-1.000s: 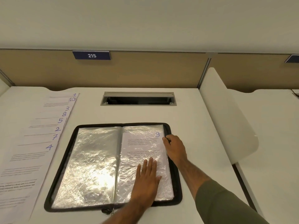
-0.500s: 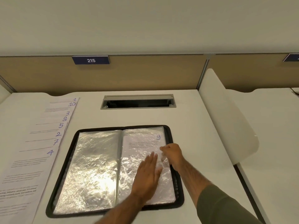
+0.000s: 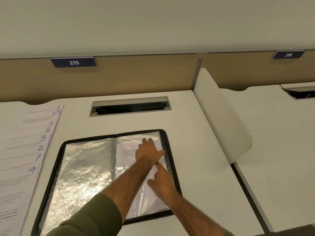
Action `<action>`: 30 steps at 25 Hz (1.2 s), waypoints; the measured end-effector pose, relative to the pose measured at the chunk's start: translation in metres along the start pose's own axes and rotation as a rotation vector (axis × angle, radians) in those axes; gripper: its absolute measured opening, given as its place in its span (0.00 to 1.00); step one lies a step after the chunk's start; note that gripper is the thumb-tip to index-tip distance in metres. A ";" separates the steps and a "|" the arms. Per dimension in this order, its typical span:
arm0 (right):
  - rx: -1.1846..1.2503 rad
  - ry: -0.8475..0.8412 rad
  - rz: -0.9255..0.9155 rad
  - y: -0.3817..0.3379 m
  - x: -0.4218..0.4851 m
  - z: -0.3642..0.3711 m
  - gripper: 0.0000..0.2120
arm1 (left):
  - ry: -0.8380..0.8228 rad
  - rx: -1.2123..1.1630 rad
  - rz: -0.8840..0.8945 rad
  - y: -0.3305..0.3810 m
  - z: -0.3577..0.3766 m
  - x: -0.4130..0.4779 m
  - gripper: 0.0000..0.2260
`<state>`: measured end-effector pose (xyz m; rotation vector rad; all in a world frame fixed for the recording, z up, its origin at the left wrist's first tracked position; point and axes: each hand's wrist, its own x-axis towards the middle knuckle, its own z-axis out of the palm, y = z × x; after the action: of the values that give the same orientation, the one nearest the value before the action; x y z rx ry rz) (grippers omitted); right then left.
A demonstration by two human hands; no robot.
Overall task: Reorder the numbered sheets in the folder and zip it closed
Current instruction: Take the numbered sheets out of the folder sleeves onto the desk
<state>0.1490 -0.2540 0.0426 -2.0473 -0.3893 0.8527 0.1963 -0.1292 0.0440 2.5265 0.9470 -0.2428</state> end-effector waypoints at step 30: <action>-0.266 0.309 -0.261 0.023 0.047 0.007 0.14 | -0.114 -0.289 0.068 -0.113 -0.034 -0.024 0.11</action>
<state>0.1773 -0.2368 0.0014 -2.2639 -0.6054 0.3323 0.1043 -0.0516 0.0442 2.2505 0.7883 -0.2108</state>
